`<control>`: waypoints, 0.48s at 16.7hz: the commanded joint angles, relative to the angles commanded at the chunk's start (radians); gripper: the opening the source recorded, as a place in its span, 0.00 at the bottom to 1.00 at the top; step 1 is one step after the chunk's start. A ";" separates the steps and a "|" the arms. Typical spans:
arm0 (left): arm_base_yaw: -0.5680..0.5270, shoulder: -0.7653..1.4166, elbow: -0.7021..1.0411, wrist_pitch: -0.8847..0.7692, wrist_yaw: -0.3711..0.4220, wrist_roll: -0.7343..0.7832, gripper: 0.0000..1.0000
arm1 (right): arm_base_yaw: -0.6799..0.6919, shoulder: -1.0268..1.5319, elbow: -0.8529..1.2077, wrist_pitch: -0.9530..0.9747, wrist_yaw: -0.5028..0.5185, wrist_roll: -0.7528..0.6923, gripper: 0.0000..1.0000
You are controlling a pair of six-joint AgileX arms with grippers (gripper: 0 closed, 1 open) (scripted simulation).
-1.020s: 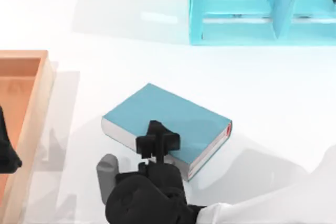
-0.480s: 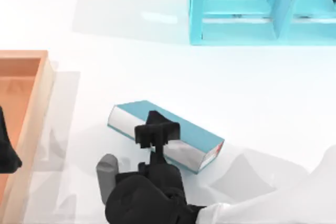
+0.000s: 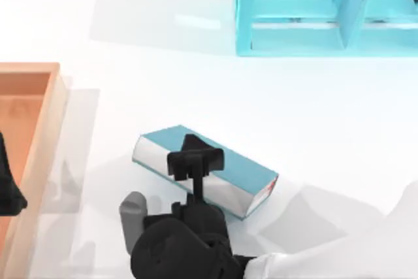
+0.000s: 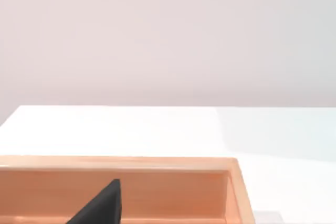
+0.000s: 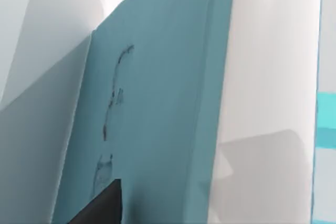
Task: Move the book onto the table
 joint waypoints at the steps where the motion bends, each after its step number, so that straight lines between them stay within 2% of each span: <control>1: 0.000 0.000 0.000 0.000 0.000 0.000 1.00 | 0.007 0.002 0.004 -0.011 0.005 0.010 1.00; 5: 0.000 0.000 0.000 0.000 0.000 0.000 1.00 | 0.088 0.026 0.045 -0.161 0.060 0.134 1.00; 8: 0.000 0.000 0.000 0.000 0.000 0.000 1.00 | 0.176 0.040 0.088 -0.379 0.115 0.314 1.00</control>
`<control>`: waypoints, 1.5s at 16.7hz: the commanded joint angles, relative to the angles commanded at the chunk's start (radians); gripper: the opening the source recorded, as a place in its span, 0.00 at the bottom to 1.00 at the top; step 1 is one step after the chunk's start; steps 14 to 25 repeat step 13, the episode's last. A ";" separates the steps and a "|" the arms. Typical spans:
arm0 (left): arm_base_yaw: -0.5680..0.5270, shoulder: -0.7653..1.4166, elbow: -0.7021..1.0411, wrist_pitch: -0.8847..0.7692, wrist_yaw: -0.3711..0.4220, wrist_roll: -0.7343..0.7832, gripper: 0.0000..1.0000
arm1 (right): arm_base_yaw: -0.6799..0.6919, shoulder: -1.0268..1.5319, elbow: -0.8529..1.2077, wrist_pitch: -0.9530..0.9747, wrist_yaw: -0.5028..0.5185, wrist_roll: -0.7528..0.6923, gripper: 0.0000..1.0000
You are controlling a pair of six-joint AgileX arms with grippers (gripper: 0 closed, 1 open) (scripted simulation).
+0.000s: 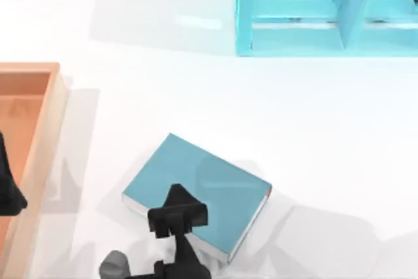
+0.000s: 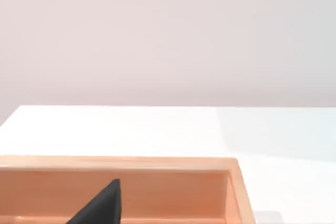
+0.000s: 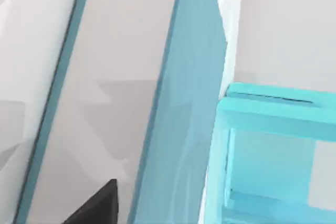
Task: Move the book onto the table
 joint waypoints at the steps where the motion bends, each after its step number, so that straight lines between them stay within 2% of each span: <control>1: 0.000 0.000 0.000 0.000 0.000 0.000 1.00 | 0.031 0.002 0.015 -0.092 0.018 0.077 1.00; 6: 0.000 0.000 0.000 0.000 0.000 0.000 1.00 | 0.175 -0.009 0.086 -0.540 0.095 0.463 1.00; 10: 0.000 0.000 0.000 0.000 0.000 0.000 1.00 | 0.243 -0.038 0.119 -0.733 0.126 0.638 1.00; 25: 0.000 0.000 0.000 0.000 0.000 0.000 1.00 | 0.256 -0.046 0.126 -0.768 0.132 0.669 1.00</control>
